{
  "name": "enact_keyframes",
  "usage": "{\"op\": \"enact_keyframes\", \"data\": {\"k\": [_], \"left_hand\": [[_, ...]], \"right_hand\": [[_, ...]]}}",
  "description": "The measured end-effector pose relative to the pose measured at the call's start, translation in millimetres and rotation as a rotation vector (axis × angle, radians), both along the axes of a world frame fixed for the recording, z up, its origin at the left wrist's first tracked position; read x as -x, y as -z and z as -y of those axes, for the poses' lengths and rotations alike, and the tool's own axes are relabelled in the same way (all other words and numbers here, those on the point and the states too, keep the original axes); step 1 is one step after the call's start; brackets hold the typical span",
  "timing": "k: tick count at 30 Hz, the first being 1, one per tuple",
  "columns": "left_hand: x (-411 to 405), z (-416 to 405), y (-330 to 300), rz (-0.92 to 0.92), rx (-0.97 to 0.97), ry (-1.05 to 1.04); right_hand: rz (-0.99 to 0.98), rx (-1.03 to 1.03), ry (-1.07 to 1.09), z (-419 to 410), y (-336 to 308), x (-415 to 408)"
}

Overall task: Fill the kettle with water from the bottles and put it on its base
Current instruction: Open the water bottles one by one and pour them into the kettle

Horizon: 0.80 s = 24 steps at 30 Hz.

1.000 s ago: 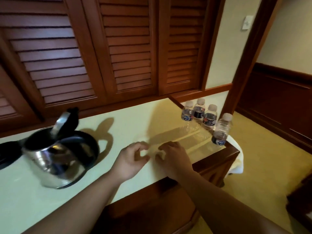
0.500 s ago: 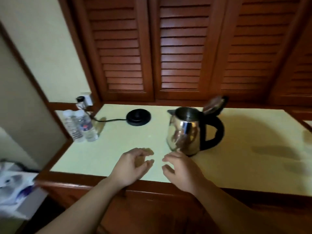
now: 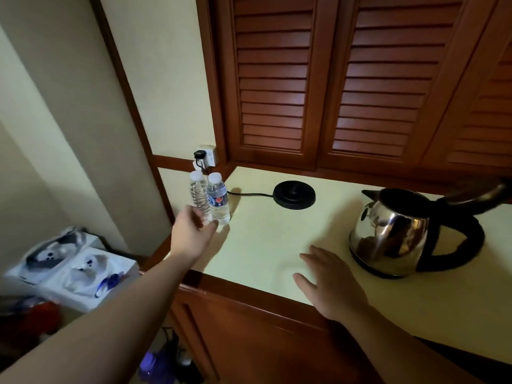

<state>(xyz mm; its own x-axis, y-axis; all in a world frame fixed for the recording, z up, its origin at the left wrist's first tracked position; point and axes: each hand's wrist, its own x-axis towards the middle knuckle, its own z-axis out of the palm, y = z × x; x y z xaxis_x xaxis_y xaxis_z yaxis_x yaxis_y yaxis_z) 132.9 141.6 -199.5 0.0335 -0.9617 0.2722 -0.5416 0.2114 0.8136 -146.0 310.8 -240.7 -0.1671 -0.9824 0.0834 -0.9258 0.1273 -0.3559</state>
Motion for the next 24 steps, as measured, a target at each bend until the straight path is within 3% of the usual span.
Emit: {"op": "enact_keyframes", "data": {"k": [3, 8, 15, 24], "left_hand": [[-2.6, 30.9, -13.4, -0.034, -0.086, -0.095], [-9.1, 72.2, -22.0, -0.156, -0.206, 0.104], [-17.8, 32.6, -1.3, -0.148, -0.106, 0.087], [54.7, -18.2, 14.7, -0.204, -0.086, 0.506]], "right_hand": [[0.001, -0.016, 0.006, -3.4, -5.0, -2.3], [0.049, -0.03, 0.019, -6.5, -5.6, -2.0], [0.123, -0.012, 0.011, -2.8, -2.1, 3.8], [0.321, 0.138, 0.088, 15.5, -34.5, 13.8]]}}
